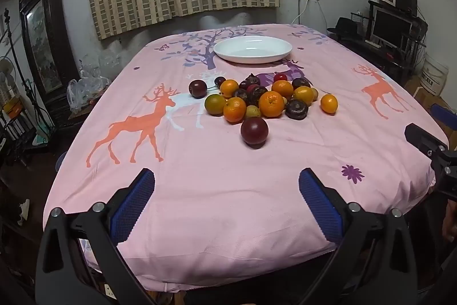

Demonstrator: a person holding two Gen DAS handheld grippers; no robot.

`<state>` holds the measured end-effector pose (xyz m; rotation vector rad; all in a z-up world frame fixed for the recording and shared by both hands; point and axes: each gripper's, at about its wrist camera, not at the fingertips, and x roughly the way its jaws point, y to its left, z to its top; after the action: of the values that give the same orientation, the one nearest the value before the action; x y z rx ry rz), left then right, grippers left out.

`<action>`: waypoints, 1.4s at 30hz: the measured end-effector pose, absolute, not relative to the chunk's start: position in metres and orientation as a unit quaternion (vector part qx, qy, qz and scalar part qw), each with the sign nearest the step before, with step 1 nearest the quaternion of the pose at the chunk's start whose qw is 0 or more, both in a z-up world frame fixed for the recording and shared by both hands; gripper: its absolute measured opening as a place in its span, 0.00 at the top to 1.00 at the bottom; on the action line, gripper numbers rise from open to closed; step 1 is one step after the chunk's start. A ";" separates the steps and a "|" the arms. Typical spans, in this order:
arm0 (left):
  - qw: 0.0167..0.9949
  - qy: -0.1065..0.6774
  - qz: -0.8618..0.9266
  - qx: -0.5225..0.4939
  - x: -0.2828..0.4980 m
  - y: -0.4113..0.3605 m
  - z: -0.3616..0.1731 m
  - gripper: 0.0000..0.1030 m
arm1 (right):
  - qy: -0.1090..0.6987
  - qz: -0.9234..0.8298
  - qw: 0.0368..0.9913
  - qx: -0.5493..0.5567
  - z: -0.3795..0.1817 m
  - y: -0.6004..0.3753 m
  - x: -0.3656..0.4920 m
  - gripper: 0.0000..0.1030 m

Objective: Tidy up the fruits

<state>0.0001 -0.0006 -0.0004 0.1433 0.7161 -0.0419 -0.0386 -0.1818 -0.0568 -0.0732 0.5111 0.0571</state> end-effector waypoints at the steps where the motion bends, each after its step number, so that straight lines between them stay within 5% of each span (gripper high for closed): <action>1: 0.934 0.349 -0.019 0.070 0.000 -0.001 0.000 0.04 | 0.253 0.029 0.966 -0.035 -0.057 -0.182 -0.039 0.03; 42: 0.936 0.346 -0.016 0.060 -0.002 0.004 0.001 0.04 | 0.254 0.028 0.966 -0.035 -0.058 -0.182 -0.039 0.03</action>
<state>-0.0025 0.0039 0.0014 0.1233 0.7066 -0.0329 -0.0385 -0.1816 -0.0578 -0.0717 0.5132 0.0563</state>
